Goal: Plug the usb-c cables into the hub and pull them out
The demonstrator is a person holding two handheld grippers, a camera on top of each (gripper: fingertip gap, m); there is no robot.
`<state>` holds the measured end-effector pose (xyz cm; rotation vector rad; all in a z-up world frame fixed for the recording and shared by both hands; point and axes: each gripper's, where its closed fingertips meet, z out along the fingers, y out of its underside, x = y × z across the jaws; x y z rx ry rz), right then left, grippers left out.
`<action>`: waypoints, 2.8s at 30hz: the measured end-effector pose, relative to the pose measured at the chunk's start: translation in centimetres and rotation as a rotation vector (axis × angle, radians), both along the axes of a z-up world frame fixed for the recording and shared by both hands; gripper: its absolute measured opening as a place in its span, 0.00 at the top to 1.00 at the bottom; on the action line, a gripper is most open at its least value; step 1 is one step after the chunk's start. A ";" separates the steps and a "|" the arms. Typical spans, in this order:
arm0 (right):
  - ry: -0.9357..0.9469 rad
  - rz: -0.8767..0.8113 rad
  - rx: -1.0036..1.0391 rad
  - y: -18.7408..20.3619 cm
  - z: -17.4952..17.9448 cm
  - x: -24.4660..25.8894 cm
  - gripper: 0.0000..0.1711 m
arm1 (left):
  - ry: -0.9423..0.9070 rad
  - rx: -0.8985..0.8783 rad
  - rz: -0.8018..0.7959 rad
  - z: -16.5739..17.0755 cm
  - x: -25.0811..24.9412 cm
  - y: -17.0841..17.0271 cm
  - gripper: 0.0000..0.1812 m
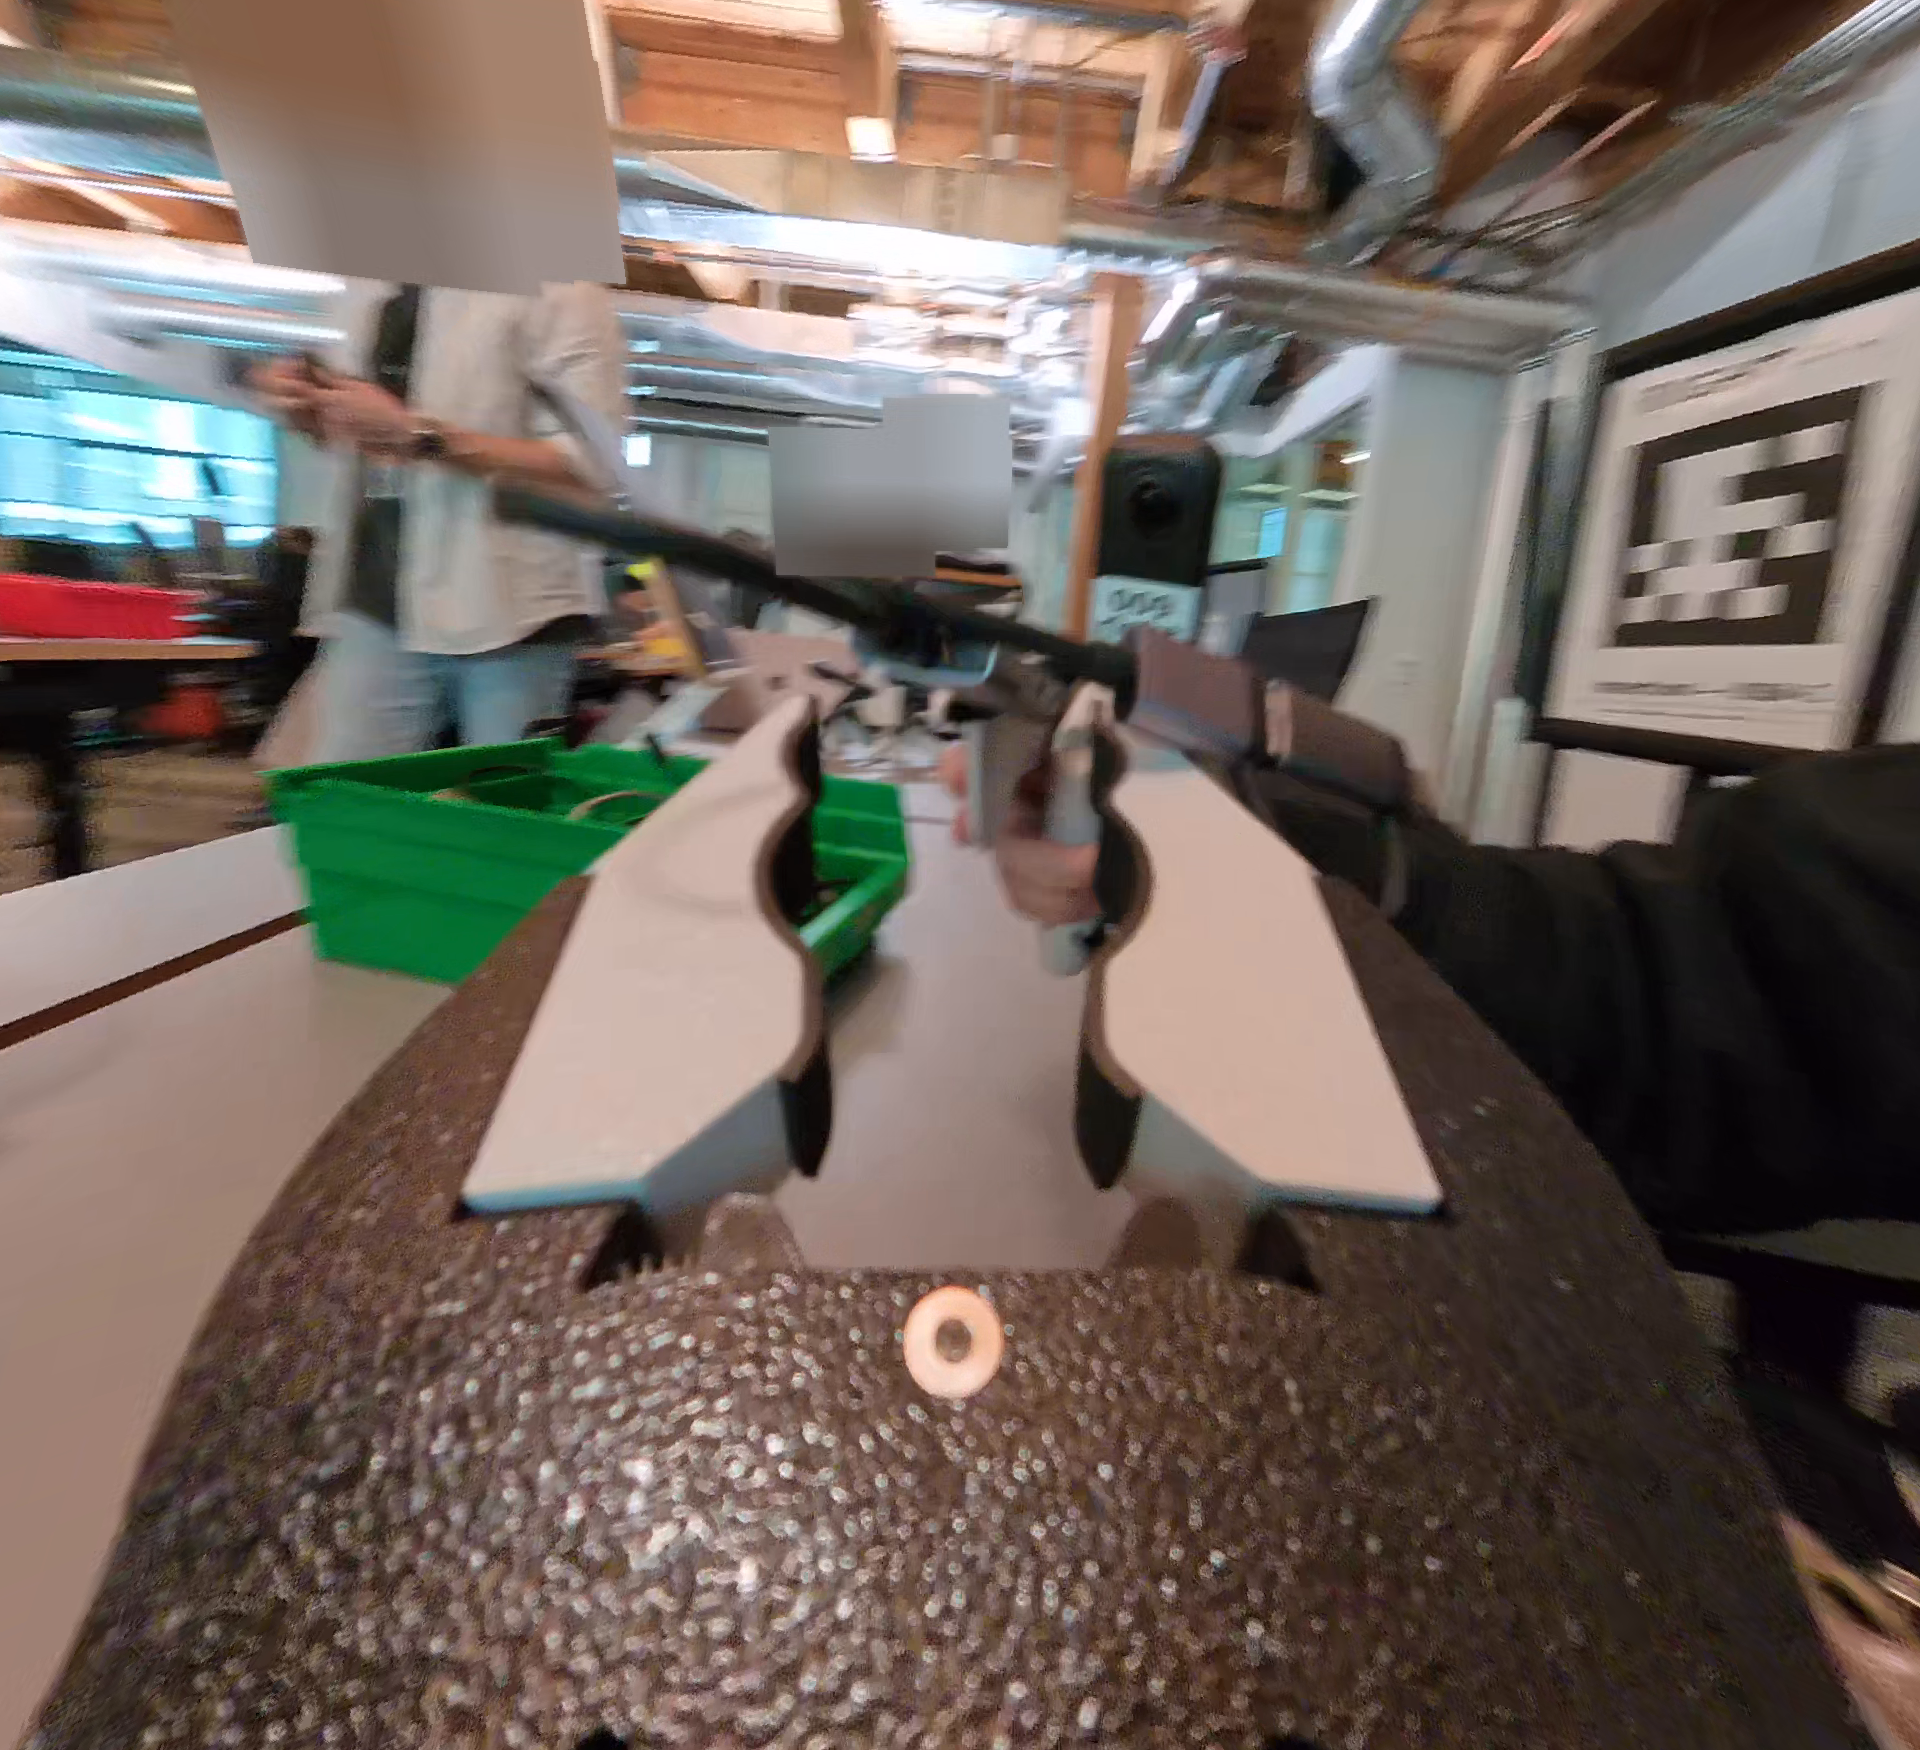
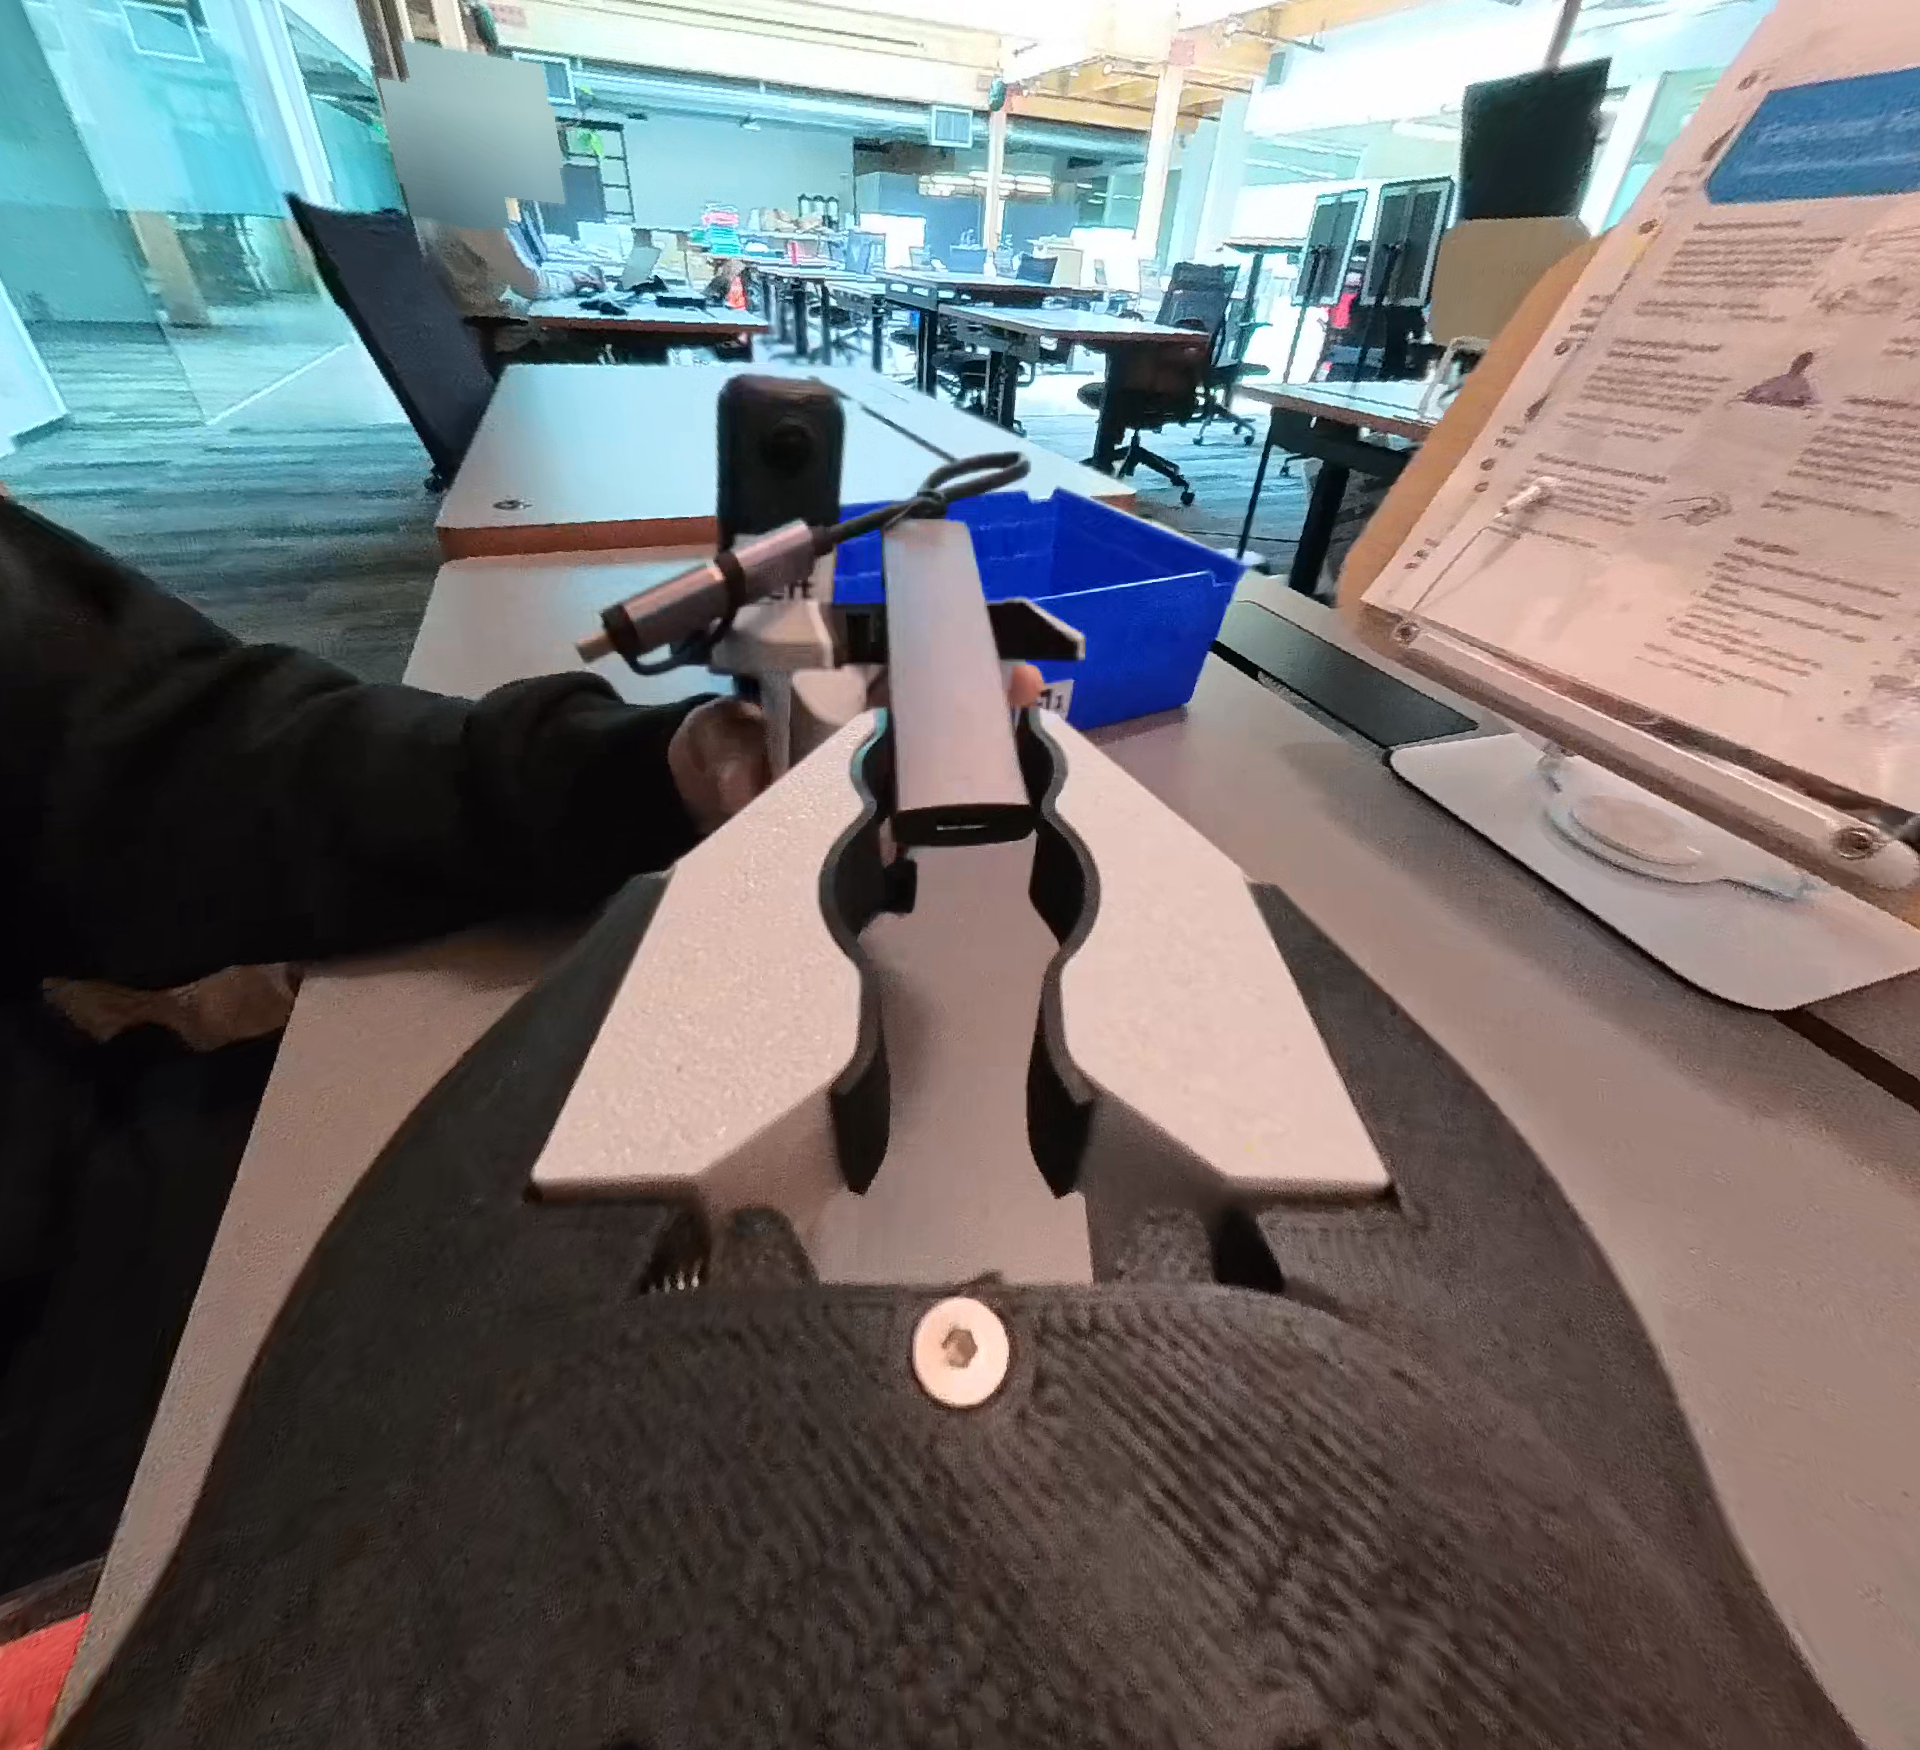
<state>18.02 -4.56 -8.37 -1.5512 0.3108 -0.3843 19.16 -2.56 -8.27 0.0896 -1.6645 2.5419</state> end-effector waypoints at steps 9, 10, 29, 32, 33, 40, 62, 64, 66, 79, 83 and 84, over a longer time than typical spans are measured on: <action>0.053 -0.799 -0.286 -19.2 5.1 9.2 0.86 | -0.041 0.228 0.222 -3.2 2.7 -1.4 0.48; 0.088 -0.886 -0.376 -21.9 5.2 10.5 0.87 | -0.038 0.232 0.216 -3.3 2.6 -1.5 0.48; 0.414 -0.894 -1.383 -28.8 -5.1 21.5 0.86 | -0.004 0.233 0.193 -3.9 2.7 -1.7 0.55; 0.429 -0.895 -1.194 -26.8 -5.9 23.3 0.83 | -0.008 0.239 0.189 -4.0 2.6 -1.7 0.55; 0.433 -0.901 -1.143 -26.2 -6.0 23.7 0.82 | -0.007 0.239 0.188 -4.0 2.7 -1.7 0.55; 0.295 -0.880 -1.046 -25.3 -5.3 24.3 0.77 | 0.027 0.198 0.183 -3.4 3.0 -1.2 0.57; 0.147 -0.994 -1.138 -27.7 -4.7 25.6 0.95 | 0.051 0.177 0.160 -3.3 3.0 -1.1 0.59; 0.193 -1.083 -0.813 -27.7 -2.3 25.8 0.96 | 0.056 0.175 0.156 -3.3 3.0 -1.1 0.60; 0.344 -1.005 -0.431 -26.6 -1.3 25.8 0.96 | 0.057 0.177 0.152 -3.3 2.9 -1.1 0.60; 0.238 -1.263 -0.797 -35.7 -2.1 23.2 0.52 | 0.065 0.184 0.145 -3.7 3.0 -1.3 0.60; 0.148 -1.301 -0.705 -35.4 1.6 21.9 0.54 | 0.060 0.190 0.144 -3.8 2.9 -1.3 0.60; 0.135 -1.289 -0.656 -34.7 2.2 21.0 0.54 | 0.060 0.192 0.144 -3.8 2.9 -1.4 0.60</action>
